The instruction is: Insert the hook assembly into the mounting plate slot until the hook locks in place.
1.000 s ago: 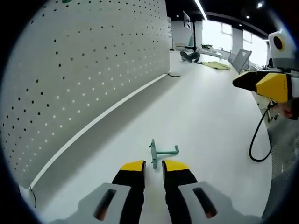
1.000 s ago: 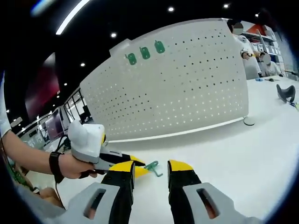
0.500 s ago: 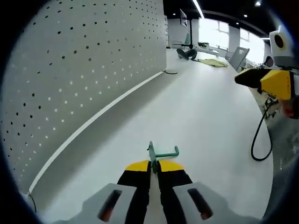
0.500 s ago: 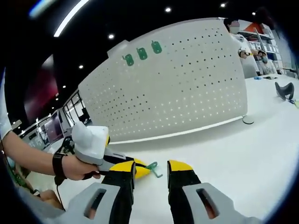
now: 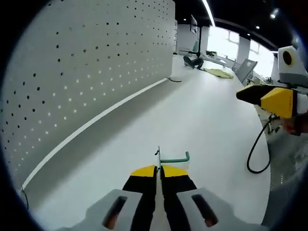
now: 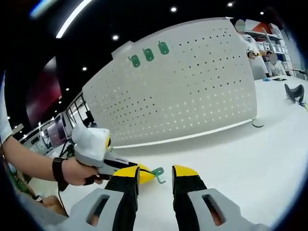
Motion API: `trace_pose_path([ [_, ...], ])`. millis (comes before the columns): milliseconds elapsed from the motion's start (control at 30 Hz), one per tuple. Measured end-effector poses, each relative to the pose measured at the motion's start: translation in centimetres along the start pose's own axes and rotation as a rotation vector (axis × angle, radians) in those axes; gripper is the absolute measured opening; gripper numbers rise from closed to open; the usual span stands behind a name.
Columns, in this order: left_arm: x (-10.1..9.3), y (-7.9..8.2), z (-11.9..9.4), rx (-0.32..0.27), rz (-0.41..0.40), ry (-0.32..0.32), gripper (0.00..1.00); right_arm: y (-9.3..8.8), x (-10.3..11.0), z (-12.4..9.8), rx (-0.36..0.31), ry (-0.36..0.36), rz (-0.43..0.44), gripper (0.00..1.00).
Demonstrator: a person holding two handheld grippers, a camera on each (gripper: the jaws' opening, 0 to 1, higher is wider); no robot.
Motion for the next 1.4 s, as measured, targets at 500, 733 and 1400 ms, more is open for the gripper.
trace_pose_path([
  [500,-2.0,1.8,-3.9,-0.138,-0.039,-0.005,0.03,0.1,1.7,0.8,0.006,0.061,0.000,0.26],
  [733,-3.1,2.3,-5.9,-0.186,-0.034,-0.006,0.03,0.2,3.0,1.2,-0.003,0.090,0.013,0.25],
  [1400,-5.3,2.5,-9.5,-0.324,-0.060,0.012,0.03,0.3,5.3,1.2,-0.005,0.170,0.126,0.15],
])
Point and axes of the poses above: the point that each gripper's makers call its tool centre point, and the gripper's own axes: z roughly forward along the fingers, x roughly to its left, y roughly out of its top, the point moved 7 cm from there along -z, roughly backward along the fingers, and after that the axes turned 7 degrees about -y, right-handed, at the moved point
